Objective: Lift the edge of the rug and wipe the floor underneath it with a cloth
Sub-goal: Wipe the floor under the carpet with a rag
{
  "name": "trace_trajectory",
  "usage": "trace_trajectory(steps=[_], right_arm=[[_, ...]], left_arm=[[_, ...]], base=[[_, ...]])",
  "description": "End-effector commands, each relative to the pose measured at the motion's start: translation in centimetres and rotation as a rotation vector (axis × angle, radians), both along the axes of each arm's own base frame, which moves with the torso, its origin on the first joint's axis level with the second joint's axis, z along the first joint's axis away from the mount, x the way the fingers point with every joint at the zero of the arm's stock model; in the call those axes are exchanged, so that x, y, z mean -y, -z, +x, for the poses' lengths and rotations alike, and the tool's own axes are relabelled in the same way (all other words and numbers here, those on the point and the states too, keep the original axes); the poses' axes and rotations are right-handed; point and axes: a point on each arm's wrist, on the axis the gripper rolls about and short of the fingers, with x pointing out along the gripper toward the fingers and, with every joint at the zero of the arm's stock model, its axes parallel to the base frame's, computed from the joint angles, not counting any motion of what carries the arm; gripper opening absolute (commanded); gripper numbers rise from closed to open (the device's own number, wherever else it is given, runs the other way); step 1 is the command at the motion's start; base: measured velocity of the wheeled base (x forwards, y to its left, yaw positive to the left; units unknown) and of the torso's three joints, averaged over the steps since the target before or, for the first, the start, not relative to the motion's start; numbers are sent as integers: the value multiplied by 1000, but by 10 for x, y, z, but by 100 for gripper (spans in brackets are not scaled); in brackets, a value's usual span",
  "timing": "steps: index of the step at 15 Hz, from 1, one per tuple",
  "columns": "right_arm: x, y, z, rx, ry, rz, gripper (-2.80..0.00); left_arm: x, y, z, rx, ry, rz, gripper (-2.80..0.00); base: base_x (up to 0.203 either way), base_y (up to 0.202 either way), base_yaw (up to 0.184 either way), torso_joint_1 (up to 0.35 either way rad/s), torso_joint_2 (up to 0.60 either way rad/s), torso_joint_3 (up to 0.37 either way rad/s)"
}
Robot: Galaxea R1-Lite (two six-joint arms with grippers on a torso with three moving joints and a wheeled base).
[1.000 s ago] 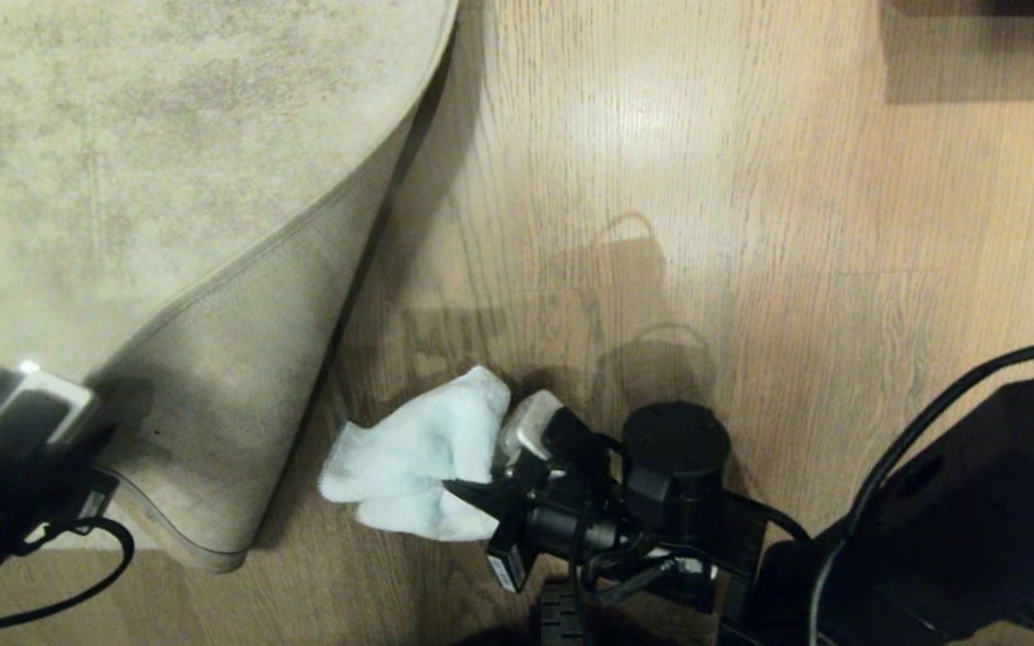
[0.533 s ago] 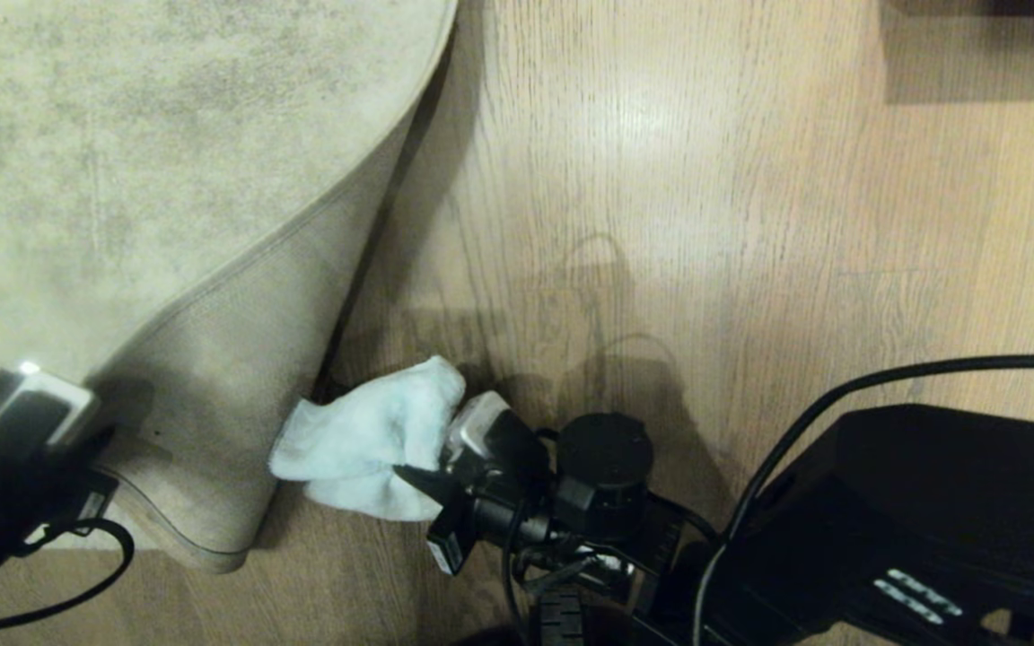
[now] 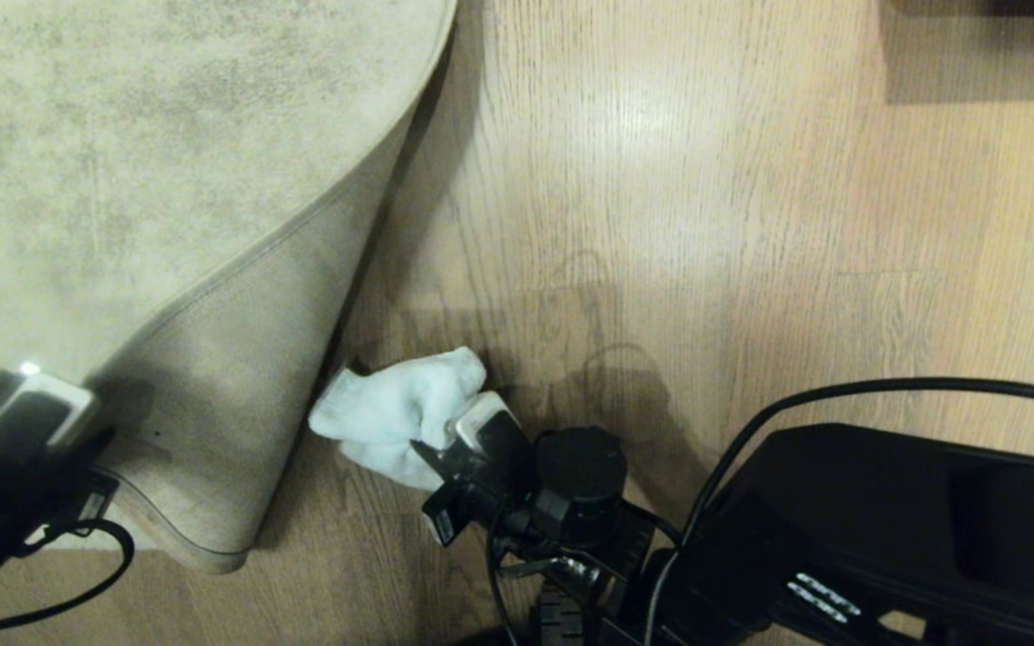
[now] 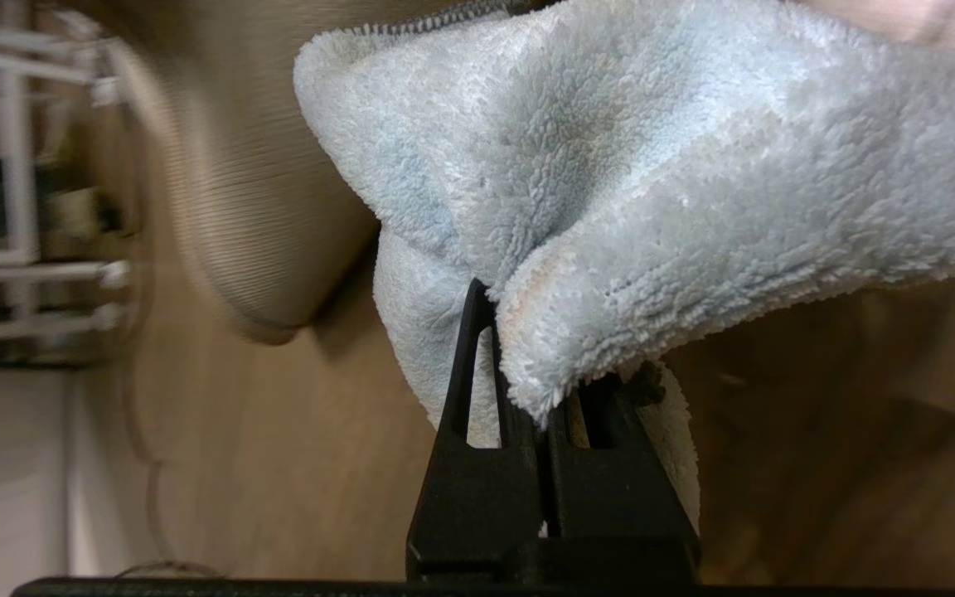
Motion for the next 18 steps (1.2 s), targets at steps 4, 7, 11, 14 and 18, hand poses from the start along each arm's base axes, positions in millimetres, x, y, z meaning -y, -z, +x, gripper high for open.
trace_trajectory(steps=[4, 7, 11, 14, 18], right_arm=[[-3, 12, 3, 10, 48, -17, -280], [-14, 15, 13, 22, 83, 8, -280], [-24, 26, 20, 19, 111, 5, -280], [-27, 31, 29, 25, 131, 17, -280], [-23, 26, 53, 75, 203, 36, -280]], left_arm=[[0, 0, 0, 4, 1, 5, -280], [0, 0, 0, 3, 3, 4, -280], [1, 2, -1, -9, 3, 0, -280], [1, 4, -2, -16, 3, -3, -280], [1, 5, -2, -19, 3, -4, -280]], base=[[0, 0, 0, 0, 0, 0], [0, 0, 0, 0, 0, 0], [0, 0, 0, 0, 0, 0], [0, 0, 0, 0, 0, 0], [0, 0, 0, 0, 0, 0]])
